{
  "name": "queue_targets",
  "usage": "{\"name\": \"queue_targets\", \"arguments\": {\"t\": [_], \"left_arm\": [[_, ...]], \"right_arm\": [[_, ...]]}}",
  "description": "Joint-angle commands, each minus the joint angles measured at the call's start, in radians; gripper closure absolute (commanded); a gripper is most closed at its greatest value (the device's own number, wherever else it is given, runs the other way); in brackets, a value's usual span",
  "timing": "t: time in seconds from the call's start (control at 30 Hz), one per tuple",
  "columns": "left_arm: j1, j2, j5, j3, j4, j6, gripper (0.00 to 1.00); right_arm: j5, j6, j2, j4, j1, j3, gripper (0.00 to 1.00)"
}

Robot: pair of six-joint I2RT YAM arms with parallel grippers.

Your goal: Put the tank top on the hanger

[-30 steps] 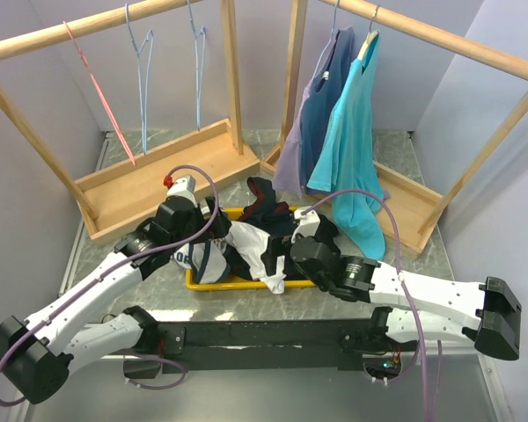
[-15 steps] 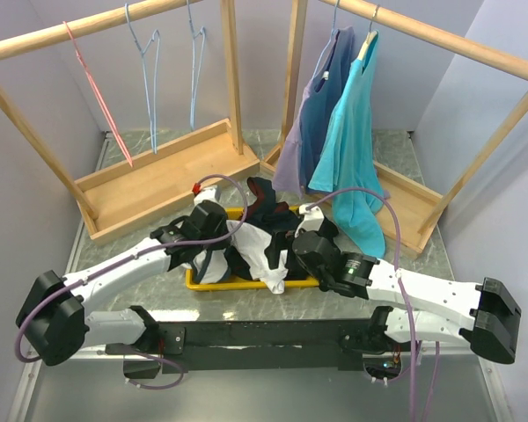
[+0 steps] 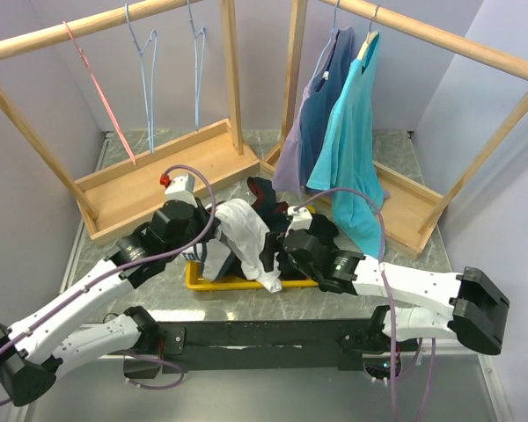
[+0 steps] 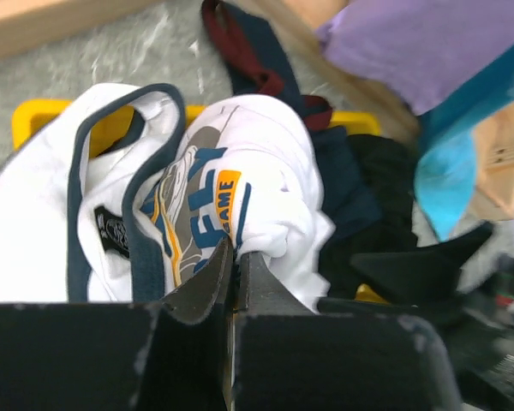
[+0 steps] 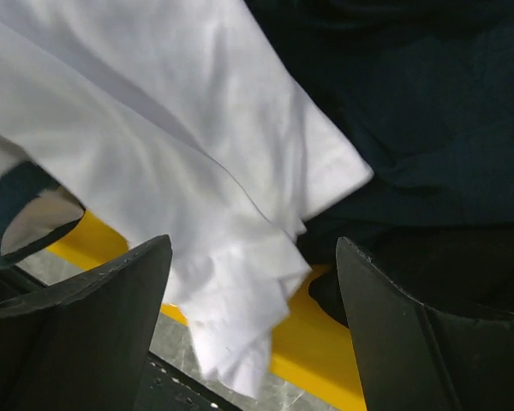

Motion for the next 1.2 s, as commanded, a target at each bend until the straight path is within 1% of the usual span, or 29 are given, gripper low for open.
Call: {"name": "queue_targets", "arguments": {"t": [0.0,0.13,0.2,0.23,0.33,0.37,0.4,0.43,0.47,0.5,0.57,0.73,0.8,0.97,1.0,1.03,1.07,1.1,1.13,1.17], "left_arm": [[-0.004,-0.022,0.03,0.059,0.037,0.03,0.99],[-0.004,0.011,0.07,0.061,0.057,0.04,0.99],[-0.004,0.044,0.087,0.064,0.078,0.04,0.99],[-0.004,0.057,0.104,0.067,0.089,0.04,0.96],[-0.002,0.104,0.095,0.088,0.09,0.04,0.79],[-0.002,0.124,0.075,0.097,0.084,0.043,0.68],[-0.002,0.132,0.063,0.11,0.074,0.041,0.51],[-0.002,0.135,0.053,0.116,0.055,0.04,0.47],[-0.001,0.132,0.035,0.116,0.047,0.037,0.43],[-0.002,0.126,0.023,0.11,0.043,0.033,0.34],[0.001,0.095,0.009,0.096,0.023,0.02,0.33],[0.008,0.031,-0.068,0.05,-0.071,-0.02,0.25],[0.012,-0.014,-0.092,0.024,-0.115,-0.037,0.23],[0.031,-0.089,-0.14,-0.039,-0.181,-0.098,0.21],[0.033,-0.092,-0.143,-0.06,-0.199,-0.12,0.21],[0.039,-0.1,-0.146,-0.071,-0.204,-0.129,0.21],[0.041,-0.104,-0.149,-0.08,-0.21,-0.14,0.21],[0.044,-0.106,-0.151,-0.1,-0.218,-0.16,0.2],[0.051,-0.118,-0.154,-0.11,-0.221,-0.169,0.2],[0.057,-0.124,-0.152,-0.119,-0.22,-0.175,0.18]], "right_arm": [[-0.015,-0.009,0.035,0.045,-0.005,0.032,0.16],[0.0,-0.015,0.015,0.037,0.015,0.059,0.19],[0.04,-0.015,-0.011,0.019,0.029,0.082,0.19],[0.049,-0.018,-0.02,-0.001,0.047,0.09,0.19],[0.057,-0.011,-0.048,0.013,0.106,0.098,0.2],[0.056,-0.006,-0.041,0.02,0.126,0.099,0.2],[0.056,0.0,-0.027,0.026,0.145,0.111,0.2],[0.057,0.011,-0.008,0.043,0.185,0.119,0.22],[0.059,0.015,0.043,0.045,0.202,0.133,0.22],[0.06,0.023,0.074,0.049,0.216,0.157,0.22],[0.048,0.042,0.157,0.068,0.242,0.186,0.23],[0.022,0.065,0.263,0.138,0.248,0.254,0.24],[0.029,0.069,0.308,0.142,0.248,0.288,0.24],[0.029,0.081,0.387,0.189,0.248,0.322,0.24],[0.036,0.081,0.394,0.21,0.248,0.323,0.26],[0.042,0.08,0.401,0.221,0.247,0.323,0.33],[0.048,0.08,0.415,0.224,0.242,0.329,0.44],[0.052,0.084,0.418,0.212,0.238,0.338,0.6],[0.062,0.086,0.417,0.201,0.235,0.342,0.84],[0.078,0.085,0.408,0.186,0.233,0.342,0.93]]}}
